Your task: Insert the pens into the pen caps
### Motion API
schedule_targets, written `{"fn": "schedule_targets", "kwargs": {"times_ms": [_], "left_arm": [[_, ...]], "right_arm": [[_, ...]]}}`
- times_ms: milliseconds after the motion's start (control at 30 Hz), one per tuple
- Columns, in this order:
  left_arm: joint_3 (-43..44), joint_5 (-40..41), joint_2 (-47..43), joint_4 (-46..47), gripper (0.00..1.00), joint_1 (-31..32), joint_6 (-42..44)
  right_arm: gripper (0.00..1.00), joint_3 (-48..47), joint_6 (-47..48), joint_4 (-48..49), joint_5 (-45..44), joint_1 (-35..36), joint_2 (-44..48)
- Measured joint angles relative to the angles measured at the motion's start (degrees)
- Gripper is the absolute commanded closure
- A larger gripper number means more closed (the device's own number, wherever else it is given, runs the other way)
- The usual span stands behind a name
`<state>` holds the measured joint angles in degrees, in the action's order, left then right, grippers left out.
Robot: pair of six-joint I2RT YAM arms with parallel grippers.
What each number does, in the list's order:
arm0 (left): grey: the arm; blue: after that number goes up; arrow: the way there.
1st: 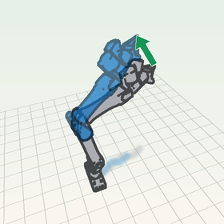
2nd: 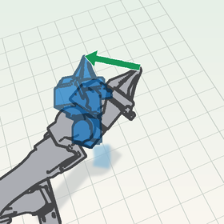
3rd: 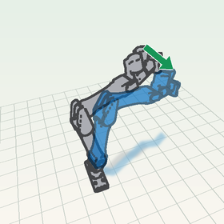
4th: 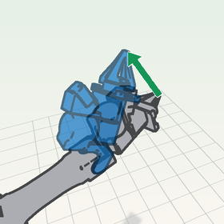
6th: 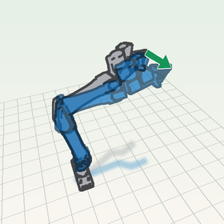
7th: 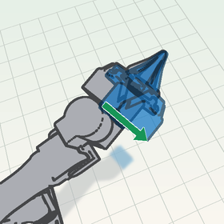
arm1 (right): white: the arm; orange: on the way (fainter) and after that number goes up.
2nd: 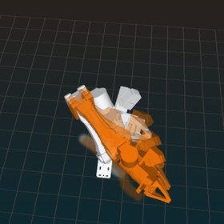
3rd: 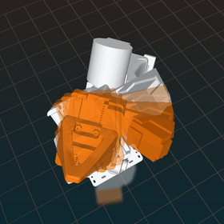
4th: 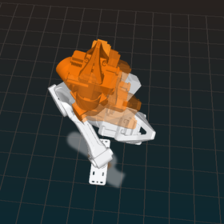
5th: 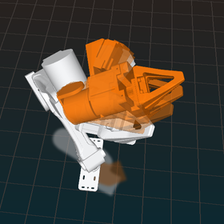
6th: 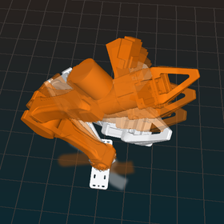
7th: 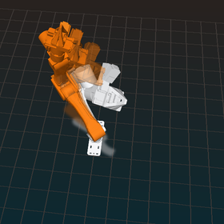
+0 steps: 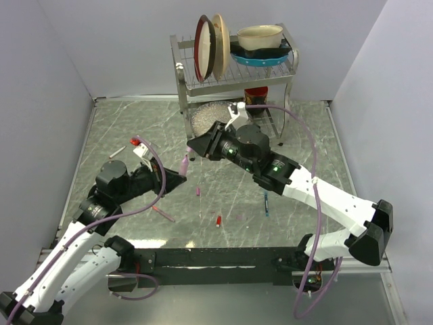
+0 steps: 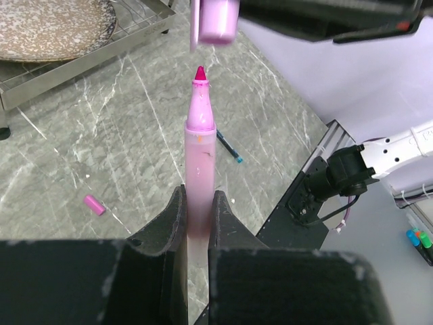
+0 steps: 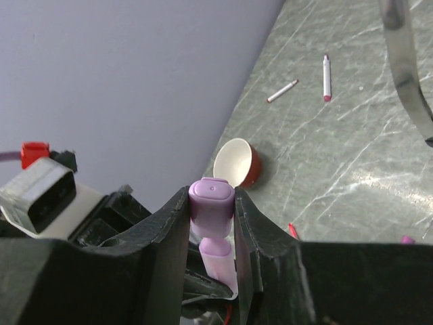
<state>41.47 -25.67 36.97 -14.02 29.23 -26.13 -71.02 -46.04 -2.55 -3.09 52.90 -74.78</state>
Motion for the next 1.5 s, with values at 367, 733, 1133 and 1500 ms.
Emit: {"fn": "schedule_targets", "kwargs": {"times_ms": [367, 733, 1133, 1500], "left_arm": [[0.0, 0.0, -0.4, 0.0, 0.99, 0.0, 0.0], [-0.5, 0.6, -2.0, -0.6, 0.99, 0.1, 0.0], [-2.4, 0.9, -4.0, -1.9, 0.99, 0.7, 0.0], [-5.4, -7.8, -5.6, 5.4, 0.99, 0.4, 0.2]], "right_arm": [[1.00, -0.2, 2.2, -0.1, 1.0, 1.6, -1.2], [1.00, -0.2, 5.2, -1.8, 0.0, 4.9, -1.5], [0.89, -0.1, 6.7, -4.2, -5.4, 8.9, -1.9], [0.29, 4.0, 6.4, -2.7, -0.2, 10.5, 4.4]]}}
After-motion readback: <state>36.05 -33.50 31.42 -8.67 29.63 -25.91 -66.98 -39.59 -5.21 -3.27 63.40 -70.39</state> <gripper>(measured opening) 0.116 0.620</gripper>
